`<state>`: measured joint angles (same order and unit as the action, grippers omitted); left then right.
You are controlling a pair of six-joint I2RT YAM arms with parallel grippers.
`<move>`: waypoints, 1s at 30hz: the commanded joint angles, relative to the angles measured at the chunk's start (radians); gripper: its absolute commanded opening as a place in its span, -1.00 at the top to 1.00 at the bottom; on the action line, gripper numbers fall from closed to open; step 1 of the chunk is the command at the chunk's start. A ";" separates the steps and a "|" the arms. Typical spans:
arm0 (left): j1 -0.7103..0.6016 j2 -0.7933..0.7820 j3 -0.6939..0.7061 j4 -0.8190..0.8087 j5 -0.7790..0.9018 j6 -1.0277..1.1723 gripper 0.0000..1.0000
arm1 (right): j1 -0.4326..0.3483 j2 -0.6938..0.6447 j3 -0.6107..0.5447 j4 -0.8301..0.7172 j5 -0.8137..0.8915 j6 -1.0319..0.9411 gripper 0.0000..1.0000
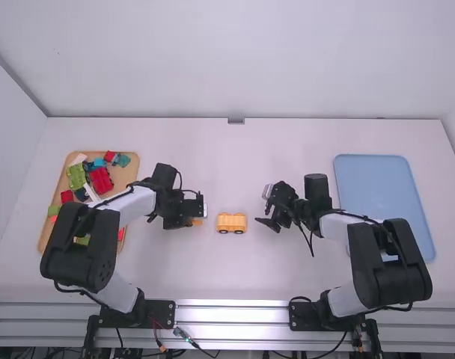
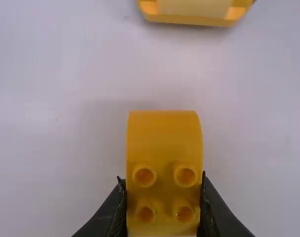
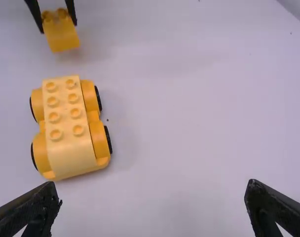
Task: Assemble lego blocks to make yellow taxi
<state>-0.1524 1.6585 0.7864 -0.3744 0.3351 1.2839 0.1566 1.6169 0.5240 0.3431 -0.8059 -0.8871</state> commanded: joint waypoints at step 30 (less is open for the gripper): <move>0.180 0.065 -0.143 0.209 0.496 0.215 -0.82 | 0.101 0.296 0.093 0.073 -0.201 -0.061 -0.98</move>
<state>0.0269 1.6989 0.6701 -0.1734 0.7334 1.4696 0.2527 1.8805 0.5858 0.4160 -0.9733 -0.9363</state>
